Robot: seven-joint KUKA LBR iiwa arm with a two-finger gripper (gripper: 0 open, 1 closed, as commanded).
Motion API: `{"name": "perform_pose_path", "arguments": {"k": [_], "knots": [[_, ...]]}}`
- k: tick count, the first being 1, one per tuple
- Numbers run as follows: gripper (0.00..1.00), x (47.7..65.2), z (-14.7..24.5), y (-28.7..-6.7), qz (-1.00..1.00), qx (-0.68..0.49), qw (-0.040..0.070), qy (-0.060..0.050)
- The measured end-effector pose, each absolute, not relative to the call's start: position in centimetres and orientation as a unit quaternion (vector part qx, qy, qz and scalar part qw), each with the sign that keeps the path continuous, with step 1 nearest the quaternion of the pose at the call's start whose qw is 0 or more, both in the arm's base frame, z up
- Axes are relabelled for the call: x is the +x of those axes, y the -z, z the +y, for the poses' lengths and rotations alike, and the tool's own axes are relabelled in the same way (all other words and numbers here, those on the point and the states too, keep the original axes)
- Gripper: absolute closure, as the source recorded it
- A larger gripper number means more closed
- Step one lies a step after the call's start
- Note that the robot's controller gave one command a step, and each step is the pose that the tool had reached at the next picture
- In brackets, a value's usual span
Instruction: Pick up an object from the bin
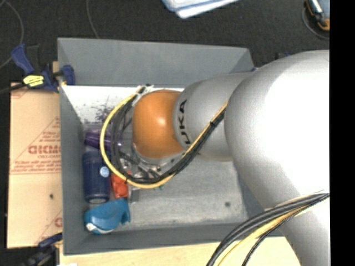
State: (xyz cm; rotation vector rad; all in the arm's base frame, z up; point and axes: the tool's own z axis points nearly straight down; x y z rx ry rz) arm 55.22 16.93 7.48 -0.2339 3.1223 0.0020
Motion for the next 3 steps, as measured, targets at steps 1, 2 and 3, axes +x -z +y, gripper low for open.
{"name": "perform_pose_path", "arguments": {"k": [1,2,3], "knots": [[1.0,55.1,16.8,-8.3,0.997,-0.074,0.003,0.0],[1.0,55.0,16.8,-10.3,0.997,-0.074,0.001,0.0],[1.0,55.2,16.9,-12.3,0.997,-0.074,0.005,-0.001]]}}
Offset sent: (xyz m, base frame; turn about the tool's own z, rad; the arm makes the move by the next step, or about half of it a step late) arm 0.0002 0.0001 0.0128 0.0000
